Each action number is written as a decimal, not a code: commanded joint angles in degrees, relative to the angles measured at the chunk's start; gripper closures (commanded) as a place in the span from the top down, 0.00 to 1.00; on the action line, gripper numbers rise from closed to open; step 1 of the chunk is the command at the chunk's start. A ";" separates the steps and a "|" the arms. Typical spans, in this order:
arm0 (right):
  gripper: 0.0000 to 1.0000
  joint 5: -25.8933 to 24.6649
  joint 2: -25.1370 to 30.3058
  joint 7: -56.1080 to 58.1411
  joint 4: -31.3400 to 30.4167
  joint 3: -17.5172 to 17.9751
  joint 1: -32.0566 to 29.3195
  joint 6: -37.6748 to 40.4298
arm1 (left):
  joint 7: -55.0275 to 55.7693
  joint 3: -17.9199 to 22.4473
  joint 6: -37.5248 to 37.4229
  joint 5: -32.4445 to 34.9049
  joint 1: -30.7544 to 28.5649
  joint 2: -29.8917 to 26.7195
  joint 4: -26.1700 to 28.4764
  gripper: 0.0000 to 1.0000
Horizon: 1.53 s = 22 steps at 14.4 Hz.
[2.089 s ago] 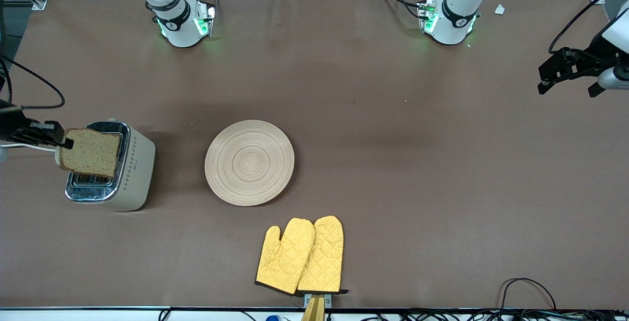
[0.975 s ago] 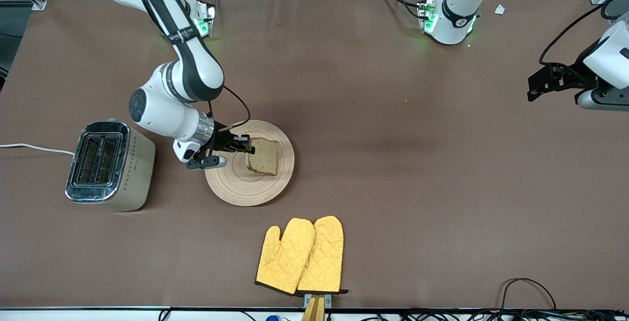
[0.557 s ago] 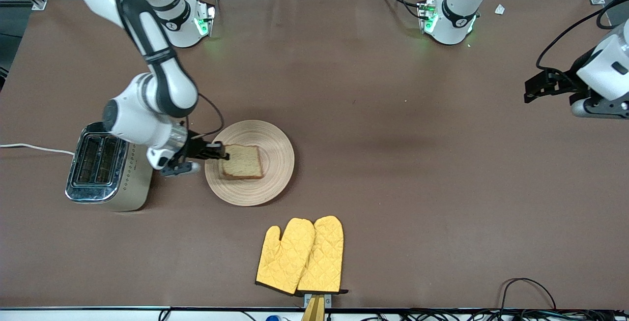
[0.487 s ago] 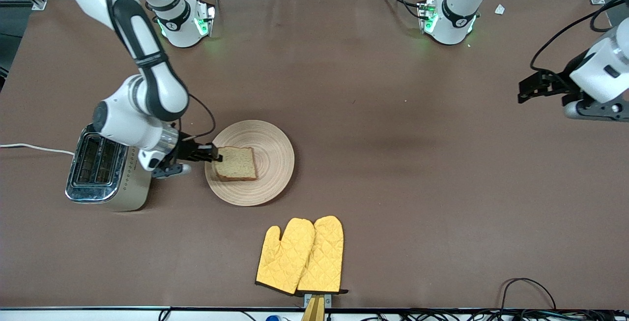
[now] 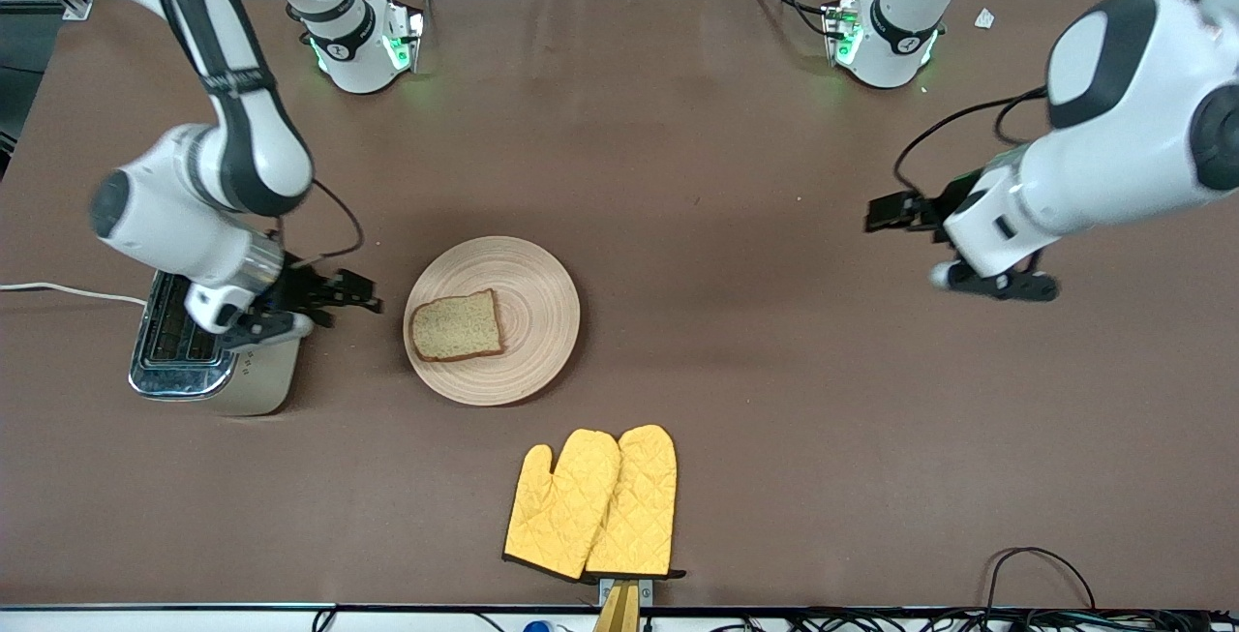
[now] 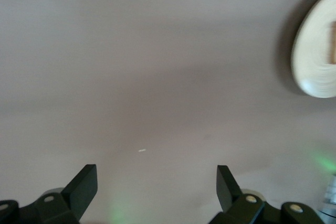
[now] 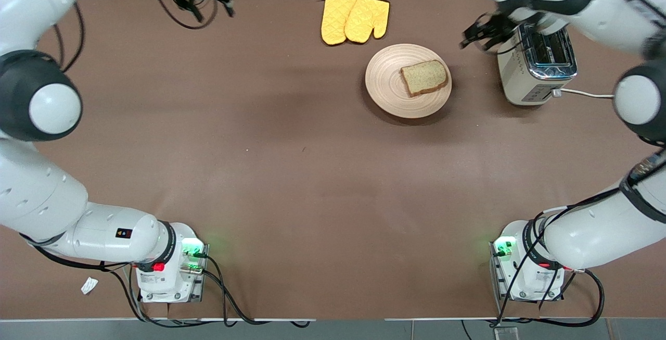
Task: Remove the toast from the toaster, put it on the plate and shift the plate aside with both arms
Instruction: 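Retract the right gripper while the left gripper grasps the plate rim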
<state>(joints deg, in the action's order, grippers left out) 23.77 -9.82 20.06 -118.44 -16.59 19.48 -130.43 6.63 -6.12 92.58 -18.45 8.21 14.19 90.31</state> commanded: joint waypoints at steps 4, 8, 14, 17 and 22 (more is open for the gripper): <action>1.00 -19.52 12.18 -5.99 10.75 -6.61 -1.71 20.44 | -1.61 -1.00 14.09 -20.81 4.00 15.58 -1.97 1.00; 1.00 -21.66 15.62 -6.53 19.90 -6.62 -3.39 34.70 | -5.47 -1.79 27.62 -31.98 12.34 27.44 -7.68 0.99; 1.00 -26.31 14.92 -11.54 22.02 -4.15 -1.63 34.98 | -21.29 -1.71 41.62 -53.68 23.07 38.62 -10.50 0.98; 1.00 -25.79 15.01 -11.62 23.25 -4.15 -1.63 35.42 | -21.92 -1.79 44.44 -57.92 25.98 41.70 -13.22 0.97; 1.00 -26.31 12.04 -11.01 27.47 -4.33 -1.11 41.40 | -33.76 -1.71 44.62 -62.04 26.69 43.81 -13.75 0.24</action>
<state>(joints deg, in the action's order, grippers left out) -1.35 5.18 9.32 -92.96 -20.79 17.85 -90.66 -21.32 -8.02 136.87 -77.05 34.95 56.39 77.91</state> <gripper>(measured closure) 0.000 0.370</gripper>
